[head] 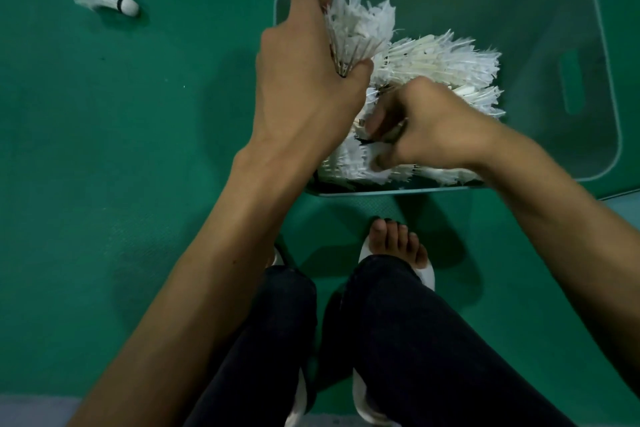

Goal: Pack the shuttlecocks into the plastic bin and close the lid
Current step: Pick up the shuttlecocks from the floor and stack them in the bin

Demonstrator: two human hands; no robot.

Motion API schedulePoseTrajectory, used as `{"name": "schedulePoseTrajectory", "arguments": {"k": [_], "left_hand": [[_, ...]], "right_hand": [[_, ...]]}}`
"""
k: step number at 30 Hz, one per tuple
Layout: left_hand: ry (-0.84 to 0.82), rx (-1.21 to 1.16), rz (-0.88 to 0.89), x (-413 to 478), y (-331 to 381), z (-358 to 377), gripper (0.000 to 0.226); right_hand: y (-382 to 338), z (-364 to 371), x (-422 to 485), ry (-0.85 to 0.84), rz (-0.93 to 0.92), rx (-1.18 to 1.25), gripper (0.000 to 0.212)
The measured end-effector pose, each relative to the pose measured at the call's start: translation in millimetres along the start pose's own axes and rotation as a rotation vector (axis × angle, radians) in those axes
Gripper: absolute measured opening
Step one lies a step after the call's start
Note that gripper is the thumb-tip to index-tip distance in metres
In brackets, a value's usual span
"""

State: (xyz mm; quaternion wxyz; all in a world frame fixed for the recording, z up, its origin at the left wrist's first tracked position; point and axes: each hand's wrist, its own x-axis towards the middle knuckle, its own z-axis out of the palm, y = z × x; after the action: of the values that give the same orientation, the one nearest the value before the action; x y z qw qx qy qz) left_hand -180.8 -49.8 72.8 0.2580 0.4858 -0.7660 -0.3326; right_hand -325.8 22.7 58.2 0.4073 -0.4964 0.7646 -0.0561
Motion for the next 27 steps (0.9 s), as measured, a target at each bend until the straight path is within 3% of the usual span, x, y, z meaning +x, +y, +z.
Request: {"name": "schedulePoseTrajectory", "arguments": {"k": [3, 7, 10, 12, 14, 18, 23, 27], "left_hand": [[-0.033, 0.014, -0.001, -1, 0, 0, 0.051], [-0.21, 0.17, 0.093, -3, 2, 4, 0.045], [-0.397, 0.293, 0.153, -8, 7, 11, 0.041], [-0.442, 0.302, 0.177, -12, 11, 17, 0.034], [-0.449, 0.267, 0.194, -16, 14, 22, 0.032], [-0.487, 0.239, 0.19, -15, 16, 23, 0.056], [-0.531, 0.442, 0.157, -14, 0, 21, 0.05], [-0.579, 0.603, 0.114, -18, -9, 26, 0.05]], "right_hand": [[19, -21, -14, 0.076, 0.016, 0.109, 0.03], [30, -42, -44, 0.355, -0.019, 0.407, 0.013], [13, -47, -64, 0.382, -0.132, 0.57, 0.02], [4, -37, -65, 0.312, -0.114, 0.471, 0.023], [4, -27, -56, 0.343, -0.048, 0.348, 0.016], [18, -31, -54, 0.428, 0.206, 0.332, 0.018], [32, -37, -54, 0.345, 0.458, 0.127, 0.008], [30, -15, -29, 0.255, 0.513, 0.208, 0.012]]}}
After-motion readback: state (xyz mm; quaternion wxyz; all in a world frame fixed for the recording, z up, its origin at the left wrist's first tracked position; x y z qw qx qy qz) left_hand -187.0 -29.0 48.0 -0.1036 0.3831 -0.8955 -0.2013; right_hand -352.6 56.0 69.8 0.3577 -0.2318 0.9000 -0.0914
